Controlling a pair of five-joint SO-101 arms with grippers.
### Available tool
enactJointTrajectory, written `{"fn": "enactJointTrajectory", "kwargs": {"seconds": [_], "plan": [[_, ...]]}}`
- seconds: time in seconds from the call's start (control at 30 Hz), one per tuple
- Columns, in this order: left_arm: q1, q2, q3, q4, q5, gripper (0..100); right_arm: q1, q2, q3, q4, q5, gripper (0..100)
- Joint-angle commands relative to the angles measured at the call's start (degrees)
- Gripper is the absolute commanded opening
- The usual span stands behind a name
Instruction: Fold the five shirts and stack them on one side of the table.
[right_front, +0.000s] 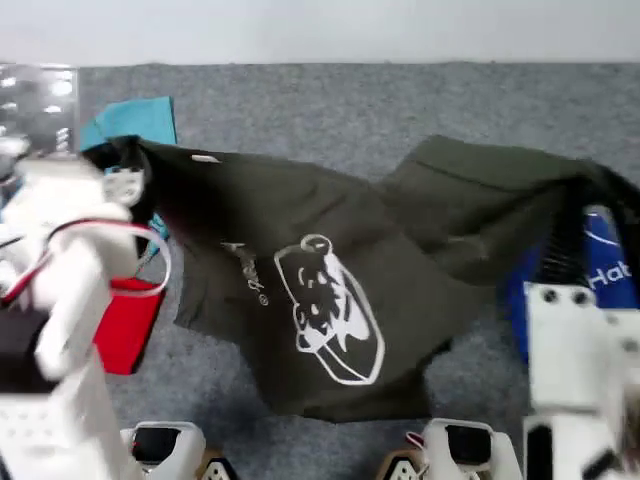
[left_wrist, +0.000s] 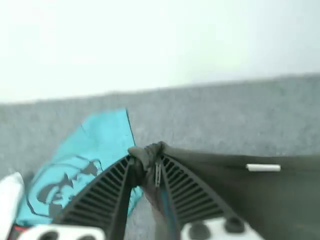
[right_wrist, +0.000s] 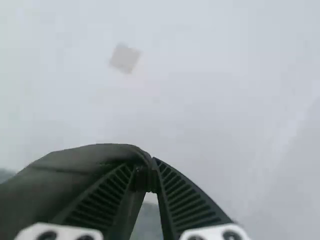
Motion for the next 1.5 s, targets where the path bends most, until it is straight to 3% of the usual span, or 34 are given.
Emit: {"fn": "enactJointTrajectory", "kwargs": {"seconds": [0.0, 0.3, 0.5, 0.67, 1.0, 1.47], "plan": [[0.4, -1.3, -14.1, 4.4, 0.3, 1, 6.9, 0.7, -7.2, -0.7, -2.0, 1.0], [-0.1, -1.4, -37.6, 10.4, 0.5, 1, 16.6, 0.7, -17.4, -0.6, -2.5, 1.0], [-0.1, -1.4, -40.0, 10.4, 0.5, 1, 22.6, 0.7, -23.4, -0.3, -4.9, 1.0], [0.1, -1.4, -40.0, 10.4, 0.5, 1, 23.1, 0.7, -23.4, 0.7, -4.9, 1.0], [0.1, -0.9, -27.2, 7.1, 0.5, 1, 23.1, 1.2, -15.4, -1.6, -4.7, 1.0], [0.1, 2.4, -9.8, -11.1, 0.1, 1, 22.7, 1.5, 6.4, -17.4, -4.2, 1.0]]}}
